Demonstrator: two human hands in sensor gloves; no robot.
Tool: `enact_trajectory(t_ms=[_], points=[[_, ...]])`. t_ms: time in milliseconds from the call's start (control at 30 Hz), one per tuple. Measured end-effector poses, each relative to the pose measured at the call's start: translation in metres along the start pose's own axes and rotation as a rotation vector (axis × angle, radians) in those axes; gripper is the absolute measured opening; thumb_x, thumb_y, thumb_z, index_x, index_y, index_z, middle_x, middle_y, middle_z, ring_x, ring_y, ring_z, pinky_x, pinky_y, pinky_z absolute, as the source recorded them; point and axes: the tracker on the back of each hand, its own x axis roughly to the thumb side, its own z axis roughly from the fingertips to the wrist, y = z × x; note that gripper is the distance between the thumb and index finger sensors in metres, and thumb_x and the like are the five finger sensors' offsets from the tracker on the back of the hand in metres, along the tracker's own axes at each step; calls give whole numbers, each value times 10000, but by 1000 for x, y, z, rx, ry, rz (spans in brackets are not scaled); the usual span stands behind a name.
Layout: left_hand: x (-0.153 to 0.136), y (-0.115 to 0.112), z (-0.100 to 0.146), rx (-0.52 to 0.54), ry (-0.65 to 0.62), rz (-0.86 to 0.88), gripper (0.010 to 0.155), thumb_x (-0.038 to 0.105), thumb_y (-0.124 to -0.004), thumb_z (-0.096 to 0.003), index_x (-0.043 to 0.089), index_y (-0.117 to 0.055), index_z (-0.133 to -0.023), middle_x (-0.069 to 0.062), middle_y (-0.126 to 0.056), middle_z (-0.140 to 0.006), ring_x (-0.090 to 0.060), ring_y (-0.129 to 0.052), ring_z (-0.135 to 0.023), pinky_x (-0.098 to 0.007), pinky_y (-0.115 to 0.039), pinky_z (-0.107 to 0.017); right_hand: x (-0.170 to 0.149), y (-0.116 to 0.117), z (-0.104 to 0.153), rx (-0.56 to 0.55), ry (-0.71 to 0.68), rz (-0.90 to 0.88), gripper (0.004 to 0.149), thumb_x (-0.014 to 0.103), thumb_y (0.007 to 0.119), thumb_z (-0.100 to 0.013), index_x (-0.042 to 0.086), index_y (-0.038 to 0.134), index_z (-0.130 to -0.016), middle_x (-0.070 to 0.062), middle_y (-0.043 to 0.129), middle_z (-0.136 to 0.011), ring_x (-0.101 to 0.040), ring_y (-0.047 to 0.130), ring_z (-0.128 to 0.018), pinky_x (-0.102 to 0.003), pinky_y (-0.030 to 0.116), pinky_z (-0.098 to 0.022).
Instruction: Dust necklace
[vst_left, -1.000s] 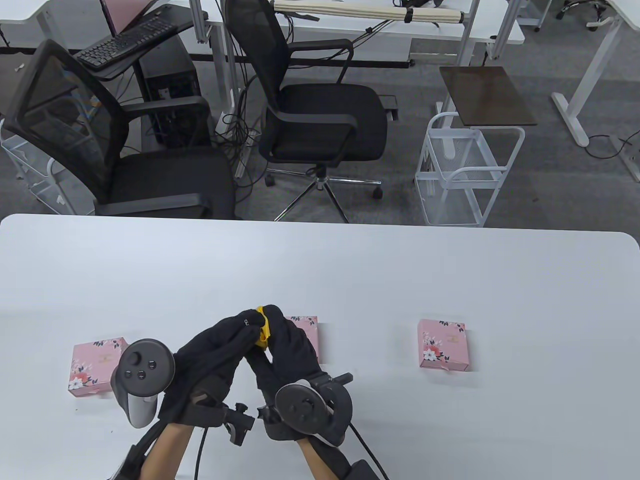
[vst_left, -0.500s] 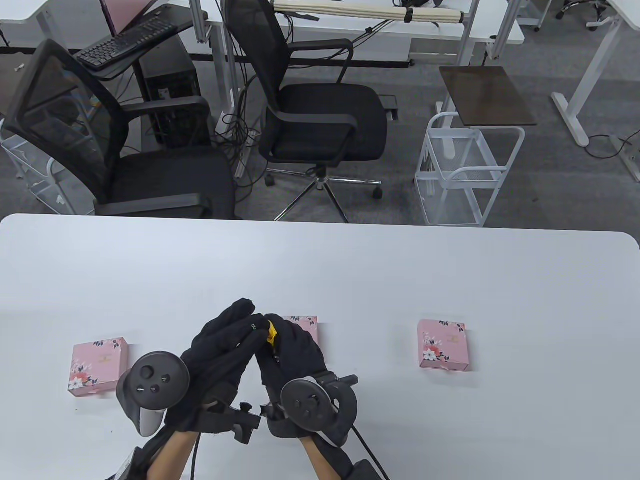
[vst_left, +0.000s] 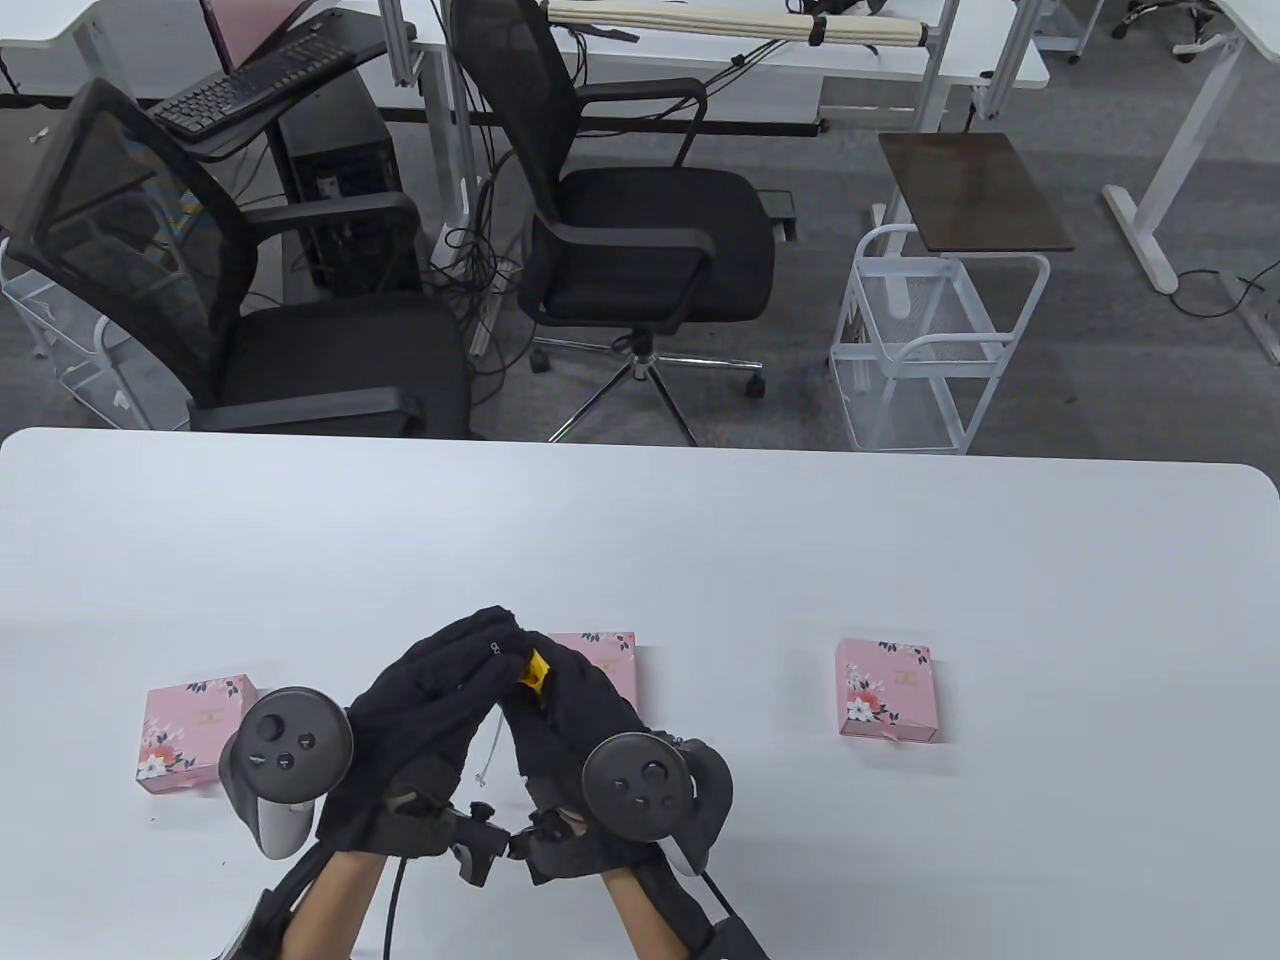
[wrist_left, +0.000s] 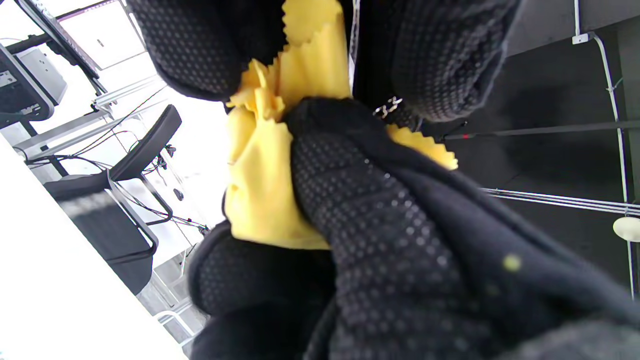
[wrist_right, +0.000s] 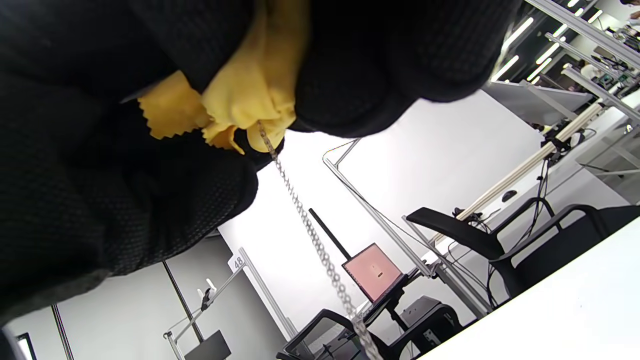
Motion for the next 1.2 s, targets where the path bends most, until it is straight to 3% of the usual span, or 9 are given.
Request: enact_trajectory(t_ms=[233, 400, 567, 700, 833, 1033, 1200], points=[[-1, -1, -1, -14, 5, -12, 392, 483, -866, -526, 285, -943, -855, -31, -923, -993, -312, -873, -898, -508, -781, -627, -3, 3, -1, 46, 12, -6, 409, 346, 757, -638, 89, 759, -956, -191, 903, -773, -301, 960, -488, -421, 844, -418], [1, 0, 0, 25, -18, -47, 386, 478, -869, -519, 287, -949, -845, -19, -949, -965, -291, -899, -877, -499, -795, -617, 0, 4, -2, 91, -15, -1, 403, 272, 748, -639, 92, 729, -998, -223, 862, -870, -361, 948, -579, -448, 826, -462], [1, 6, 0, 48, -26, -25, 385, 477, -869, -519, 287, -948, -845, -21, -959, -953, -285, -906, -869, -494, -800, -613, 0, 5, -1, 102, 10, -30, 407, 359, 749, -644, 80, 781, -938, -188, 922, -742, -307, 966, -476, -425, 843, -410], [2, 8, 1, 54, -32, -35, 384, 475, -870, -520, 286, -949, -844, -15, -968, -942, -272, -912, -862, -484, -805, -609, 1, 7, -2, 140, -6, -32, 392, 316, 755, -642, 124, 746, -983, -201, 876, -836, -346, 942, -560, -447, 821, -463], [4, 7, 2, 64, -59, -54, 380, 476, -868, -519, 291, -951, -840, 13, -968, -941, -260, -908, -868, -480, -799, -615, 0, 7, -1, 128, 17, -25, 393, 392, 781, -641, 128, 799, -931, -165, 920, -737, -317, 957, -496, -435, 832, -432], [8, 8, 3, 70, -76, -86, 376, 478, -868, -519, 297, -952, -838, 18, -972, -937, -252, -911, -867, -474, -801, -615, -1, 10, -2, 187, 18, -37, 378, 330, 767, -650, 189, 737, -999, -181, 868, -852, -366, 926, -590, -464, 804, -490], [7, 7, 2, 66, -74, -76, 376, 476, -868, -519, 293, -953, -837, 17, -975, -931, -255, -914, -860, -476, -796, -618, -3, 12, -2, 203, 55, -30, 398, 338, 742, -652, 83, 772, -956, -190, 916, -772, -340, 965, -525, -455, 833, -453]])
